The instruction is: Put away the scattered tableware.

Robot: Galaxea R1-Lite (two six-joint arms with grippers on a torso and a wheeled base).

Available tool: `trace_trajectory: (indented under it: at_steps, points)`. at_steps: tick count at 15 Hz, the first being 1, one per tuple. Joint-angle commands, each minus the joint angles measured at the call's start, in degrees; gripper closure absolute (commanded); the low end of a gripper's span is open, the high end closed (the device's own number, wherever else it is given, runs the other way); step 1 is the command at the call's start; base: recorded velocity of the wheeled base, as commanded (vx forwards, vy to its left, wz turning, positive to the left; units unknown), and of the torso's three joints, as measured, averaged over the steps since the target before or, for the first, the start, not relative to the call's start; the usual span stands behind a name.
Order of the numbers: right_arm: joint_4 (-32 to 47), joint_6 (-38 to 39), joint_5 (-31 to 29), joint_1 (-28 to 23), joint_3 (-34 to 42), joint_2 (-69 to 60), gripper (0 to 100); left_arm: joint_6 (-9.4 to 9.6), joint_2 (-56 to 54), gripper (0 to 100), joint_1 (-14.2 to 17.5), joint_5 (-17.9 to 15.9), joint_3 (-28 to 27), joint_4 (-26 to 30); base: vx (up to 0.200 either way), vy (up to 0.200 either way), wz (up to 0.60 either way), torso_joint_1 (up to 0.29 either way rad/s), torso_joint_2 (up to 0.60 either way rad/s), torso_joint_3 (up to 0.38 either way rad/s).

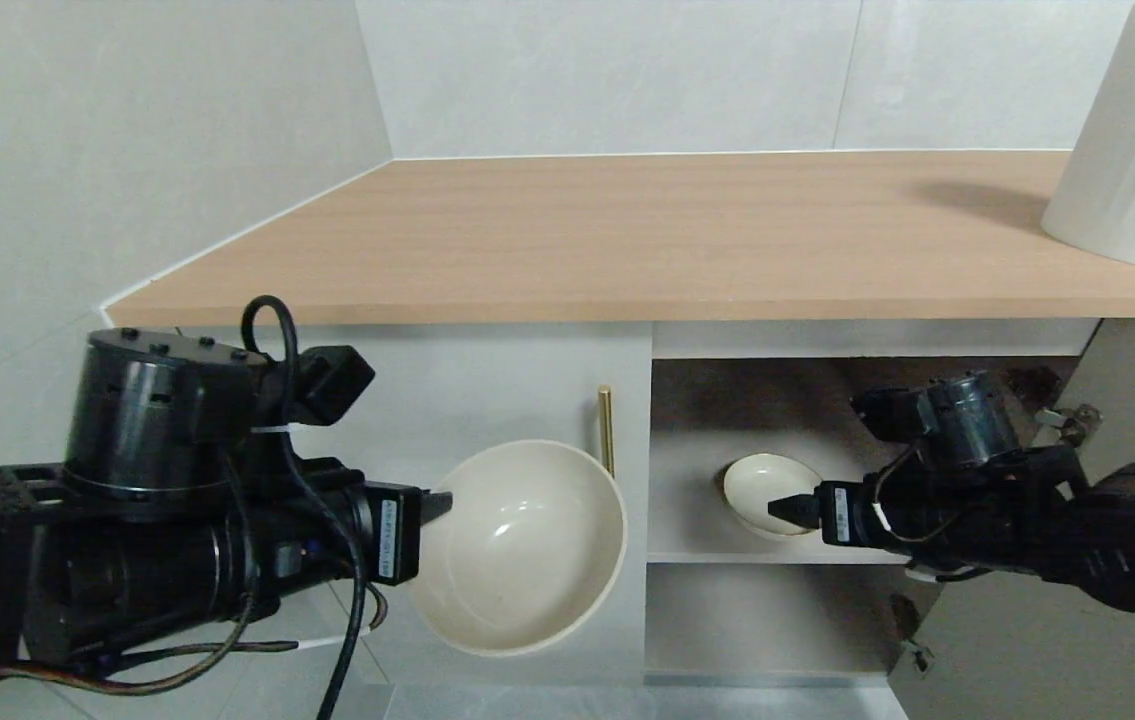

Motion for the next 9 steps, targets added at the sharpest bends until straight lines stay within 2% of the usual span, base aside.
trace_trajectory:
  at_steps: [1, 3, 6, 7, 8, 9]
  points:
    - [7.4, -1.48, 3.37, 6.79, -0.9, -12.45, 0, 1.33, 5.07, 100, -2.93, 0.55, 0.17, -0.06, 0.0, 0.0, 0.0, 0.0, 0.0, 0.0]
    - [9.24, -2.18, 3.37, 9.17, -0.72, -14.12, 0, 3.53, 8.85, 100, -5.04, 1.25, 0.08, -1.38, 0.0, 0.0, 0.0, 0.0, 0.0, 0.0]
    - [11.88, -3.77, 3.55, 9.6, -0.81, -15.09, 0, 3.79, 14.3, 100, -7.5, 4.24, -0.53, -5.95, 0.0, 0.0, 0.0, 0.0, 0.0, 0.0]
    - [11.97, -3.77, 3.37, 10.75, -0.9, -15.09, 0, 5.02, 16.85, 100, -9.35, 7.58, -1.85, -9.03, 0.0, 0.0, 0.0, 0.0, 0.0, 0.0]
    - [12.06, -3.77, 3.28, 11.54, -0.72, -15.09, 0, 6.25, 17.55, 100, -10.31, 9.6, -1.94, -9.38, 0.0, 0.0, 0.0, 0.0, 0.0, 0.0]
    - [12.23, -3.85, 3.2, 12.42, -0.55, -14.82, 0, 6.25, 19.22, 100, -11.9, 9.95, -2.12, -9.47, 0.0, 0.0, 0.0, 0.0, 0.0, 0.0]
